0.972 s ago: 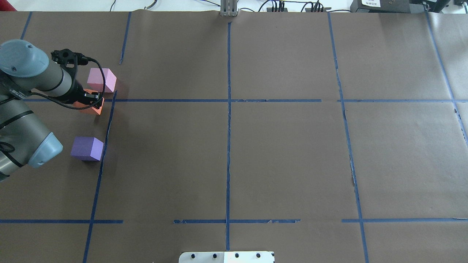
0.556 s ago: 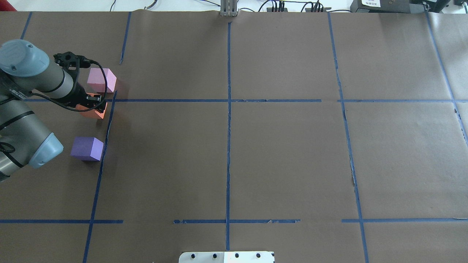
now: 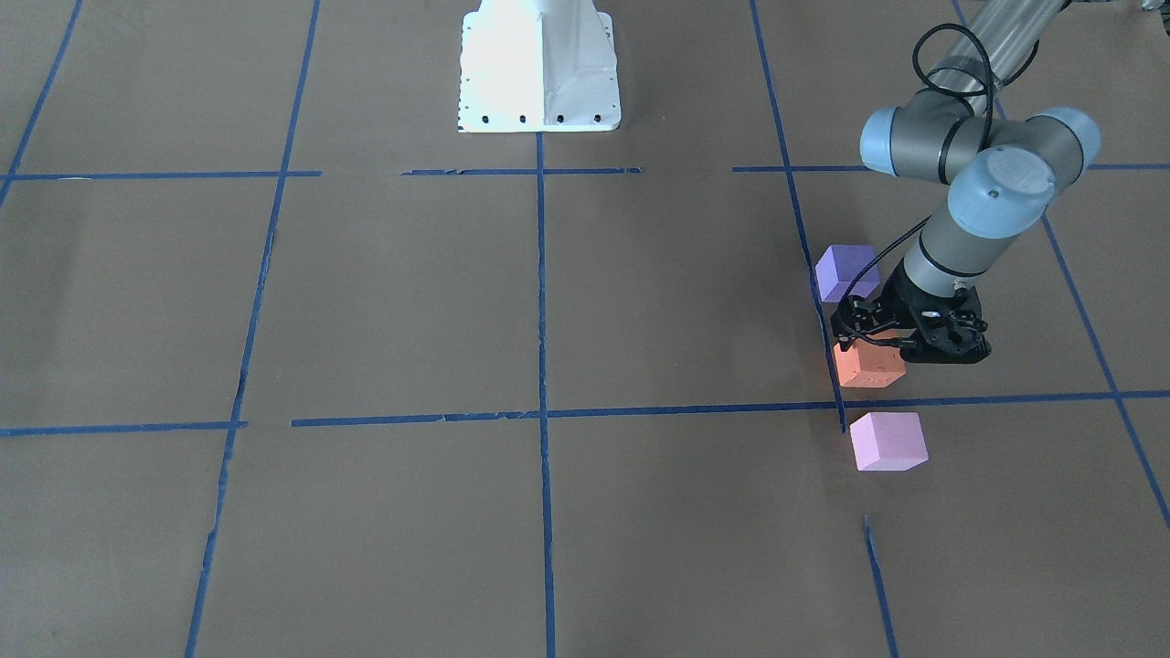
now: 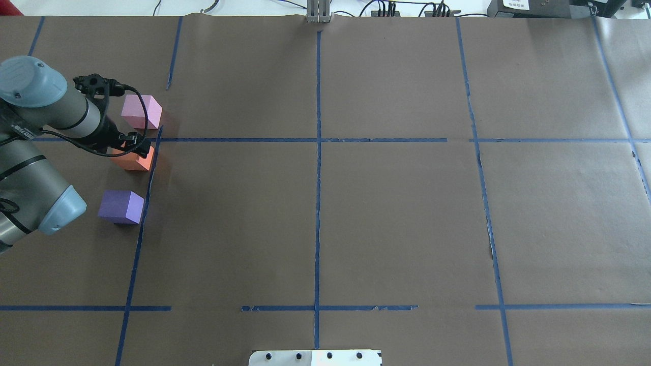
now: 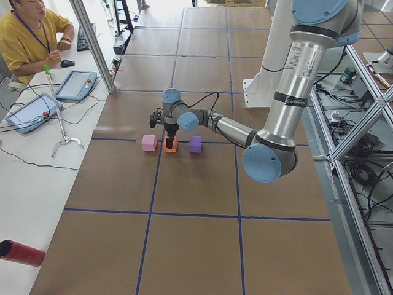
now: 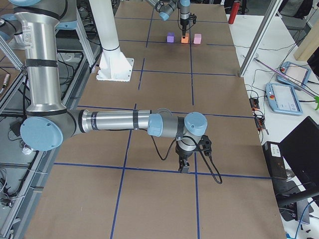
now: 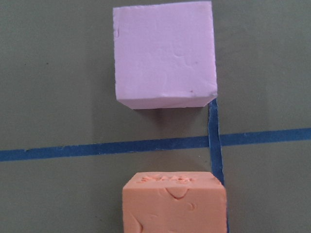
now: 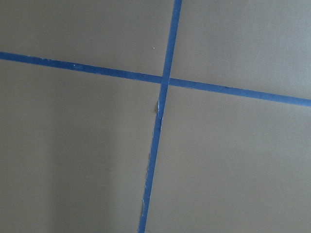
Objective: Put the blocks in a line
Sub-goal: 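Open the left gripper and lift it away from the orange cube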
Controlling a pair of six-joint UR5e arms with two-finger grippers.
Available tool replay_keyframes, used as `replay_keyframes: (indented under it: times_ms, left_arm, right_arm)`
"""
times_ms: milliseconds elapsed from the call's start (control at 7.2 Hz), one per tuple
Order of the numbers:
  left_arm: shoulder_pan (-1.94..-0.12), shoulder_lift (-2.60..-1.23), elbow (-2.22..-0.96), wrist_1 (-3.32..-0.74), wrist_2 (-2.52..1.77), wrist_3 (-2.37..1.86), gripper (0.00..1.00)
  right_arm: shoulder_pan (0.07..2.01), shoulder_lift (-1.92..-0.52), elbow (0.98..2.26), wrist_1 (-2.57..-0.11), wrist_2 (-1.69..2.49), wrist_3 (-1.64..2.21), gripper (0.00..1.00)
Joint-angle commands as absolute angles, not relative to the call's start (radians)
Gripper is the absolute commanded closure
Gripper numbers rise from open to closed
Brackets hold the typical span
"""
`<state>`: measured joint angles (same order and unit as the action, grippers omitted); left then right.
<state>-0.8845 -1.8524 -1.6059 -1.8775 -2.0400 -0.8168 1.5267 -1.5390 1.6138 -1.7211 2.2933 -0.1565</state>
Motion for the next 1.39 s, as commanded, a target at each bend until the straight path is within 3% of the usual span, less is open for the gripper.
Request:
replay_keyframes:
  times_ms: [0, 417, 556, 1250]
  left_arm:
    - [-0.969, -1.855, -1.618, -1.875, -2.039, -0.81, 0.0]
    - [-1.148, -1.823, -1.678, -1.867, -2.042, -0.702, 0.0]
    - [-1.208, -1.725, -1.677, -1.874, -2.063, -0.558, 0.0]
    - [-1.514, -1.556, -1.654, -1.876, -2.337, -0.224, 0.0]
  right_arm:
    - [1.526, -1.539, 1.614, -1.721, 2.293, -0.158, 0.0]
    - [1.526, -1.539, 1.614, -1.721, 2.293, -0.156, 0.0]
    - [1.526, -1.539, 1.614, -1.721, 2.293, -0.158, 0.0]
    - [1.526, -1.539, 1.614, -1.721, 2.293, -0.156, 0.0]
